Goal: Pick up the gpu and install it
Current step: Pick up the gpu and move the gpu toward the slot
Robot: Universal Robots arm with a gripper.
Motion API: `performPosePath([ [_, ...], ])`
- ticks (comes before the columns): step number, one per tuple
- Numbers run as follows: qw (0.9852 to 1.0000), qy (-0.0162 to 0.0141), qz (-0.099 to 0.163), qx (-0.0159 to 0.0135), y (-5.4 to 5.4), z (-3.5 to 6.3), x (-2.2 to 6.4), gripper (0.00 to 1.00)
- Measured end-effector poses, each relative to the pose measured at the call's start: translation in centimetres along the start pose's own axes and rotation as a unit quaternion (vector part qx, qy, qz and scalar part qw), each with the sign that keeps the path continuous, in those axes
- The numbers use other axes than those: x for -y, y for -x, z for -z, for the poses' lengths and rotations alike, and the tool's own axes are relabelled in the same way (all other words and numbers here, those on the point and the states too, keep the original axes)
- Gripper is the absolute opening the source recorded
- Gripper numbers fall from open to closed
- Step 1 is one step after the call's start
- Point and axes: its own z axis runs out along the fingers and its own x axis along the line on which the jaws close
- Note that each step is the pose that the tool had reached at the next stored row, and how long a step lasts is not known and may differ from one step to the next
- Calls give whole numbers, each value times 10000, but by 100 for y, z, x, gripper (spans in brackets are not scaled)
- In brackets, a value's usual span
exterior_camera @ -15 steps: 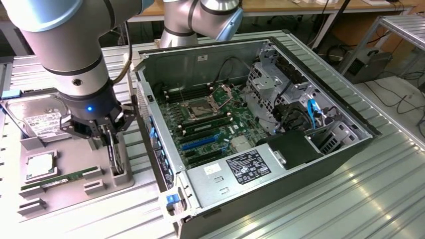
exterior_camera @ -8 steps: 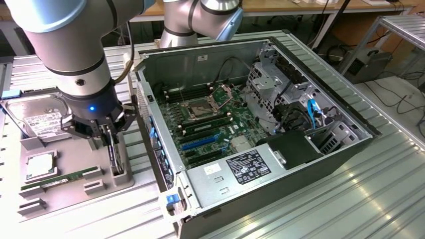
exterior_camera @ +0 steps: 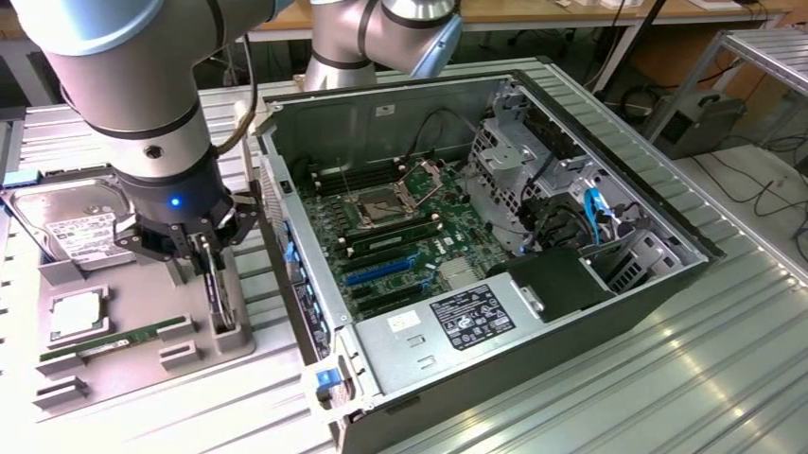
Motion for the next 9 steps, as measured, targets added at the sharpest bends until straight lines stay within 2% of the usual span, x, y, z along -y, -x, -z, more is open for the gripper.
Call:
performPosePath([
  [5,10000,42,52,-29,7,62,2,26],
  [9,9999,121,71,-41,34,204,7,26],
])
